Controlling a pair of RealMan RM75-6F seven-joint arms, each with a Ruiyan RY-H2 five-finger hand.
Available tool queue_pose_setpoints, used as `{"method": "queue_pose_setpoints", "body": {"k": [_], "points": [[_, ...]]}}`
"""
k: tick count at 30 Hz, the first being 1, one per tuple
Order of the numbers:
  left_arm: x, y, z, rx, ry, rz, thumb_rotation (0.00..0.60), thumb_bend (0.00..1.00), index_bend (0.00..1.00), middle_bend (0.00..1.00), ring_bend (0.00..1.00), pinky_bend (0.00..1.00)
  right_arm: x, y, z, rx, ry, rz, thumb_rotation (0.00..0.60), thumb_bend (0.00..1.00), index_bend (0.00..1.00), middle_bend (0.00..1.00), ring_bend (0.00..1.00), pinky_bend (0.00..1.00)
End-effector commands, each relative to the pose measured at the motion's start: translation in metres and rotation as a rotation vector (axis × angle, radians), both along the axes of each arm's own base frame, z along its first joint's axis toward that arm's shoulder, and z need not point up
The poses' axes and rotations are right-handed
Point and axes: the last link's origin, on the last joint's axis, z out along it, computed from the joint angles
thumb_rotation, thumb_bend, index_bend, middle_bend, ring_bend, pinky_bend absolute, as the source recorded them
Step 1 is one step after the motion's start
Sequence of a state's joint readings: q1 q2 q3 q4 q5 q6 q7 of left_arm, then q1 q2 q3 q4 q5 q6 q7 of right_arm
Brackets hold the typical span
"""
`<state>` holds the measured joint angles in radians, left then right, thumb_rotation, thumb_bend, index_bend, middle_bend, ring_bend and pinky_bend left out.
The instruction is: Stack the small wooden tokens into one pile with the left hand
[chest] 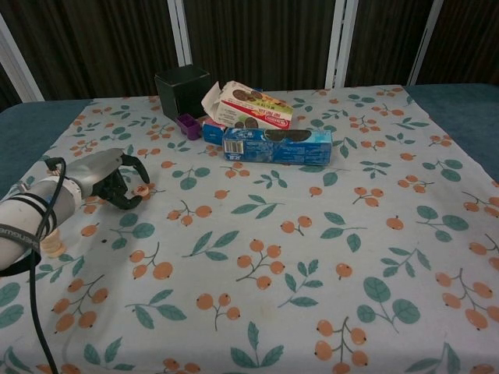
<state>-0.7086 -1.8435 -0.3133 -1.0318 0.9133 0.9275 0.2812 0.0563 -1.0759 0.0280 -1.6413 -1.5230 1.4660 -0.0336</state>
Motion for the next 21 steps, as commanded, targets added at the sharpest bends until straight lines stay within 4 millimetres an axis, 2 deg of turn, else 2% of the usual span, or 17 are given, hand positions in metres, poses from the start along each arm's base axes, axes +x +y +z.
{"method": "queue_pose_setpoints", "body": {"k": [1, 21], "points": [[-0.0006, 0.0, -0.0014, -0.003, 0.0, 0.001, 0.6, 0.42, 0.38, 1.0, 1.0, 1.0, -0.0002, 0.0, 0.0004, -0.002, -0.001, -0.001, 0.6, 0.15, 0.0, 0.0, 0.0, 0.0], [-0.0043, -0.0006, -0.0037, -0.004, -0.002, 0.002, 0.6, 0.41, 0.46, 1.0, 1.0, 1.0, -0.0002, -0.0003, 0.0011, -0.006, -0.003, 0.0, 0.6, 0.15, 0.0, 0.0, 0.0, 0.0]]}}
